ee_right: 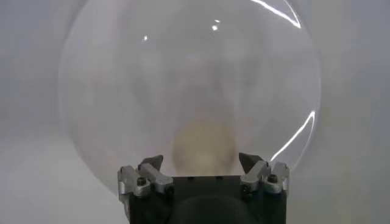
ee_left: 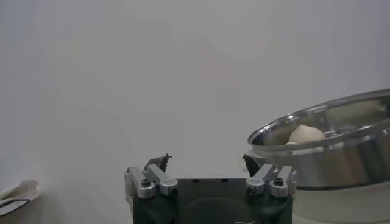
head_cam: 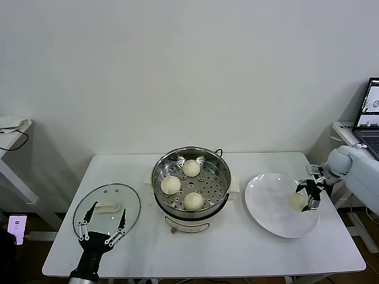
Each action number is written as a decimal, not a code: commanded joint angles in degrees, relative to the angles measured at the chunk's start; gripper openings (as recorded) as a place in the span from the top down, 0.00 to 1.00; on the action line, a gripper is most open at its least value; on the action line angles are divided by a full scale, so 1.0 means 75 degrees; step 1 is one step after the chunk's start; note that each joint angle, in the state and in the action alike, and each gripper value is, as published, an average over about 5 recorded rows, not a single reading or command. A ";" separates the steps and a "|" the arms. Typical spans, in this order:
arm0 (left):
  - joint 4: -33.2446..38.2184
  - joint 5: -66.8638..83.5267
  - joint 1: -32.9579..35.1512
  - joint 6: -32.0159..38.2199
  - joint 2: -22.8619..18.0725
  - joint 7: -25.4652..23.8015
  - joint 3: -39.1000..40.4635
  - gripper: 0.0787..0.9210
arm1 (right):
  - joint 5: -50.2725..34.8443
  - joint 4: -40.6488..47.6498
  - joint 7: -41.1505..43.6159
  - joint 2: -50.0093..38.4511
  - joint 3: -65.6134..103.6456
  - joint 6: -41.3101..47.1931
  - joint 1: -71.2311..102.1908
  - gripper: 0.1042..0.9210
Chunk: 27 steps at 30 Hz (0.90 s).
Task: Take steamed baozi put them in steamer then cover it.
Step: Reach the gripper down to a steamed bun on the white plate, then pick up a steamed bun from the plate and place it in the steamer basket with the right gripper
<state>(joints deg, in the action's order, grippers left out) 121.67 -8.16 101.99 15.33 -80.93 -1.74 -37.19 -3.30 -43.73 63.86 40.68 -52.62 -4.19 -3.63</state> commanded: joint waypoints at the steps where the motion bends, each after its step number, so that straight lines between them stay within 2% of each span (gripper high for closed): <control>1: 0.0000 0.0167 0.0004 -0.0065 0.0006 0.0002 -0.0007 0.12 | 0.0059 0.0160 -0.0172 0.0106 0.0112 -0.0007 0.0167 0.15; 6: 0.0021 0.0186 -0.0001 -0.0111 -0.0002 0.0032 0.0013 0.12 | 0.0009 0.0061 -0.0198 0.0093 0.0069 -0.0004 0.0120 0.26; 11: 0.0015 0.0174 -0.0010 -0.0099 -0.0018 0.0035 0.0048 0.12 | -0.0140 -0.0181 -0.0165 -0.0005 -0.0105 0.0007 -0.0117 0.32; 16: 0.0039 0.0144 -0.0018 -0.0092 0.0021 0.0034 0.0080 0.12 | -0.0242 -0.0928 0.0354 -0.0197 -0.0491 0.0019 -0.1212 0.33; 20: 0.0065 0.0123 -0.0034 -0.0088 0.0056 0.0035 0.0121 0.12 | -0.0438 -0.1732 0.1594 -0.0171 -0.1423 0.0177 -0.2939 0.32; 23: 0.0062 0.0112 -0.0037 -0.0063 0.0085 0.0037 0.0142 0.12 | -0.1077 -0.2395 0.2214 0.0030 -0.2550 0.0476 -0.4474 0.31; 27: 0.0073 0.0070 -0.0049 -0.0034 0.0118 0.0050 0.0164 0.12 | -0.2089 -0.3328 0.2395 0.0493 -0.3593 0.1047 -0.5829 0.31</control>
<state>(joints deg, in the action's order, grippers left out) 122.09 -7.50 101.61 14.93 -80.13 -1.42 -36.05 -9.64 -56.45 73.56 41.33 -65.23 -1.09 -25.24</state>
